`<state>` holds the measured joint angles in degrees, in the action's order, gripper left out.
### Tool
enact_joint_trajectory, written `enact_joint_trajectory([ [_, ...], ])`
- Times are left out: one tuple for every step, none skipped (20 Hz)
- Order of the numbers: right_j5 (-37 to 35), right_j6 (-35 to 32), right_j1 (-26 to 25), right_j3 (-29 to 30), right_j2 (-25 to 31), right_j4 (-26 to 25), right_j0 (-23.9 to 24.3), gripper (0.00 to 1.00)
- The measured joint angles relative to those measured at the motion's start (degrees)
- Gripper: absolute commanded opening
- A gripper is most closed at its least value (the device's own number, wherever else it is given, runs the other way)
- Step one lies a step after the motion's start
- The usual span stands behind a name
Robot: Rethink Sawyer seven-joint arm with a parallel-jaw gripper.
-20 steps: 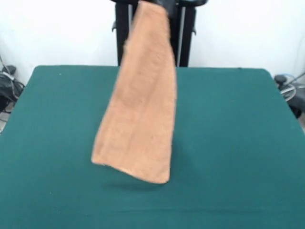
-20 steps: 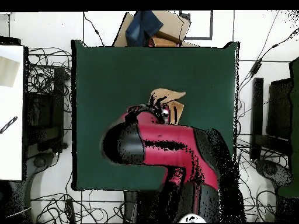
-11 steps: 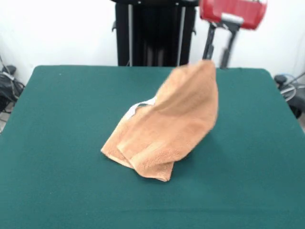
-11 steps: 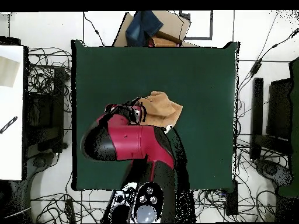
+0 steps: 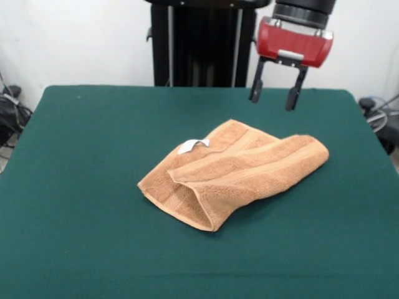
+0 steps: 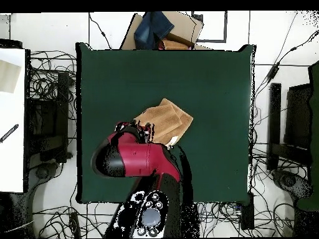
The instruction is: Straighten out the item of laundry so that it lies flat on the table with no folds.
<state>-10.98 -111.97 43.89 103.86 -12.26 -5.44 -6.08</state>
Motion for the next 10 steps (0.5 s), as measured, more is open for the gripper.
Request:
enact_joint_trajectory([
  [0.0, 0.0, 0.0, 0.15, -0.1, 0.07, 0.0, 1.0],
  [0.0, 0.0, 0.01, 0.31, -0.31, 0.19, -0.01, 1.0],
  [0.0, 0.0, 0.01, 0.35, -0.48, 0.25, -0.01, 1.0],
  [0.0, 0.0, 0.01, 0.36, -0.69, 0.32, 0.0, 1.0],
  [0.0, 0.0, 0.03, 0.36, -0.98, 0.4, 0.0, 1.0],
  [0.0, 0.0, 0.08, 0.36, -1.18, 0.46, 0.01, 1.0],
  [0.0, 0.0, 0.23, 0.36, -1.34, 0.51, 0.11, 1.0],
  [0.0, 0.0, 0.74, 0.36, -1.18, 0.51, 0.86, 1.0],
  [-0.01, 0.0, 0.93, 0.37, -0.99, 0.49, 1.32, 1.0],
  [0.0, 0.0, 1.21, 0.36, -0.64, 0.49, 2.2, 1.0],
])
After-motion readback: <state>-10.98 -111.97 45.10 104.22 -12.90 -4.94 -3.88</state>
